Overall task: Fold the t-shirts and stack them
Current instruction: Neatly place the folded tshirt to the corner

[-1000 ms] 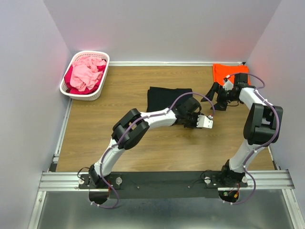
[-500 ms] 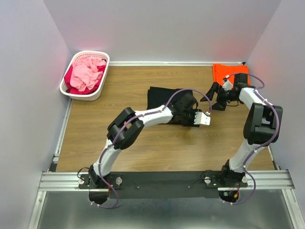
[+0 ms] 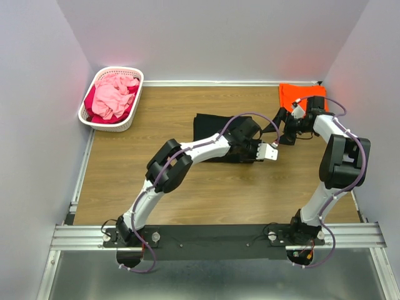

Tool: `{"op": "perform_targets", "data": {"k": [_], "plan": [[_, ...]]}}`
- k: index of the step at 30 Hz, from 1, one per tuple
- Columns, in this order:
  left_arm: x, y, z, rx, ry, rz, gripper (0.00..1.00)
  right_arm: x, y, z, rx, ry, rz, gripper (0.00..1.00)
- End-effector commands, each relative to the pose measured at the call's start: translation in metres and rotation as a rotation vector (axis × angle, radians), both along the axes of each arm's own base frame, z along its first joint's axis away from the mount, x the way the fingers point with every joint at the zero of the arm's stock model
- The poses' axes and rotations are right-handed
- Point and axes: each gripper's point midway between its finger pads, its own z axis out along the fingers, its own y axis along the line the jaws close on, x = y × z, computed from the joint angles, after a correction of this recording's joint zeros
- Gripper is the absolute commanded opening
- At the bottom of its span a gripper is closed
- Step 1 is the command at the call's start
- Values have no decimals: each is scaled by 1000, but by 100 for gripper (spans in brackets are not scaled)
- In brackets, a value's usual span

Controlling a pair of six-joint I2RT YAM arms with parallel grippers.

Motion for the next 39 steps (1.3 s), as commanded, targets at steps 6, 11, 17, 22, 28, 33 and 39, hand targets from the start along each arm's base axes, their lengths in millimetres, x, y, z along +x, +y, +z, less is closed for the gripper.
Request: {"op": "perform_targets", "data": {"k": [6,11,17,22,28,33,39], "plan": [[-3,17,-55,118,171,16,41,0,1,-7,38,25,-7,100],[-11,27,-74,169,225,4,41,-1,2,-8,46,31,-3,100],[-14,25,-61,151,219,-14,9,-7,9,-18,102,60,7,100],[-2,16,-14,57,170,-33,0,-8,18,-30,181,83,-28,97],[8,12,33,-38,153,-52,0,-9,26,-39,280,87,-129,98],[7,10,45,-54,153,-72,0,5,31,-31,349,28,-234,97],[12,8,57,-82,159,-68,0,-5,44,-48,387,68,-285,95]]}}
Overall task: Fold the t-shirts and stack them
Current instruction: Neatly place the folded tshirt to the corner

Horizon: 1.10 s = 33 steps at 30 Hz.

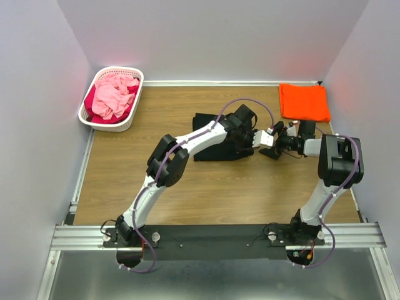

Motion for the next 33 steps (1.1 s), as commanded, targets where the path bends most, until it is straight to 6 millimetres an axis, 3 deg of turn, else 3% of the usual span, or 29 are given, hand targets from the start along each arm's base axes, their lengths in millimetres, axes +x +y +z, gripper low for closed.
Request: {"op": "perform_targets", "data": {"k": [1,5,10,12,14,16,19,20,21,29,33], "plan": [[-3,-4,44,-77,-6,-30,0,3,7,-9,20,-16,-72,94],[-3,-6,51,-89,-4,-34,0,6,22,-15,37,-23,-119,93],[-3,-7,50,-90,3,-31,0,24,36,-7,43,-125,-210,92],[-3,-9,52,-97,5,-28,0,33,33,-13,25,-127,-254,87],[-3,-9,53,-101,8,-27,0,36,44,-25,24,-100,-257,78],[-5,-9,54,-102,14,-29,0,44,41,-37,19,-102,-306,71],[-8,-7,52,-101,30,-29,0,62,43,-34,43,-152,-328,51],[-8,-6,52,-101,34,-29,0,69,43,-37,38,-161,-333,37],[-9,-5,51,-99,36,-29,0,71,42,-40,33,-160,-342,35],[-7,-4,49,-100,53,-18,0,88,43,-50,30,-175,-370,38],[-6,-2,45,-94,60,-14,0,90,50,-67,25,-159,-359,43]]}}
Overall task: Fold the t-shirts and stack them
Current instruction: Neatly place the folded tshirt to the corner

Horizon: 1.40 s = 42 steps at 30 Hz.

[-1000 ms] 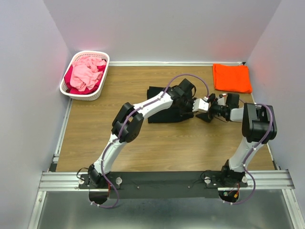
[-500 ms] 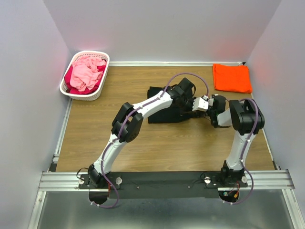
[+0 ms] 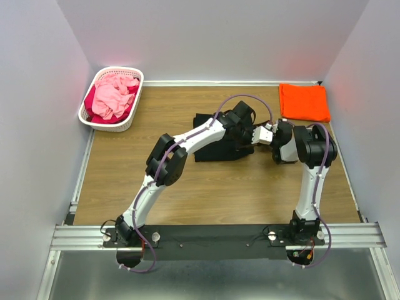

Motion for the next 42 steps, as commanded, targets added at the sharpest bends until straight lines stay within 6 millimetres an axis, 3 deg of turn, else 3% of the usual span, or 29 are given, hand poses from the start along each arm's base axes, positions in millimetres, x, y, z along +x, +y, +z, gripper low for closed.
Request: {"op": "perform_targets", "data": {"k": [1,4,6,8,9,12,13,15,16,17,18,20,21,22,25,26,28,29,30,33,34,35,42], "plan": [[-6,-3,31,-64,5,-19,0,5,-4,-48,-67,69,-68,43],[-4,-2,29,-63,10,-16,0,6,-2,-54,-68,72,-63,44],[-3,-1,28,-62,20,-9,0,8,0,-53,-76,56,-46,36],[-2,-1,31,-64,22,-2,4,11,3,-48,-91,20,-16,1],[0,2,32,-58,27,8,22,14,7,-41,-88,-2,17,1],[5,17,44,-76,66,43,41,16,13,-22,-169,-61,116,1],[3,22,51,-94,90,42,50,27,14,-8,-215,-104,138,0],[1,36,63,-108,114,66,56,29,10,-3,-379,-131,226,0],[7,46,67,-114,118,92,62,44,8,13,-437,-181,240,1],[7,53,81,-131,100,106,63,50,3,17,-546,-239,281,1],[7,61,76,-121,120,132,64,49,-3,11,-604,-193,302,0],[15,80,81,-122,125,190,83,70,-15,29,-718,-269,310,0],[19,86,83,-123,127,210,98,72,-23,22,-760,-234,316,1],[25,95,90,-126,121,246,99,88,-31,36,-795,-267,305,1],[27,112,86,-116,113,287,98,101,-52,37,-885,-269,325,0],[24,121,87,-108,105,313,98,101,-63,28,-922,-250,347,1],[25,131,88,-107,79,373,98,115,-76,34,-990,-266,362,1],[29,132,96,-120,53,382,98,120,-77,44,-997,-276,351,1],[25,135,89,-110,67,397,98,131,-98,49,-1052,-279,333,1],[18,144,86,-104,73,426,98,144,-127,56,-1128,-287,315,1],[17,147,86,-106,72,431,98,154,-134,74,-1146,-317,288,1],[15,148,87,-109,72,433,98,158,-146,79,-1152,-315,265,0],[8,155,80,-105,72,443,98,175,-187,119,-1288,-387,231,0]]}}
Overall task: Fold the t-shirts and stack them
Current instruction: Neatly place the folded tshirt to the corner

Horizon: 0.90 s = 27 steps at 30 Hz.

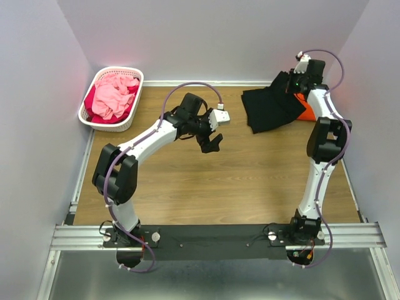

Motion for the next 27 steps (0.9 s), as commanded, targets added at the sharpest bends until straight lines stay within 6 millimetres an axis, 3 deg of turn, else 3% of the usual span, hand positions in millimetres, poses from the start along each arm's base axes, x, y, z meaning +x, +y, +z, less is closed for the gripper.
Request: {"op": "perform_targets", "data": {"k": [1,15,27], "plan": [[5,3,15,-23,-52,32,98,7,-24,21,-117,-47,-4,1],[1,4,14,-24,-50,21,98,9,-43,102,-142,-182,-44,1],[-4,5,15,-38,-56,18,99,2,-51,151,-155,-255,-60,1]]}}
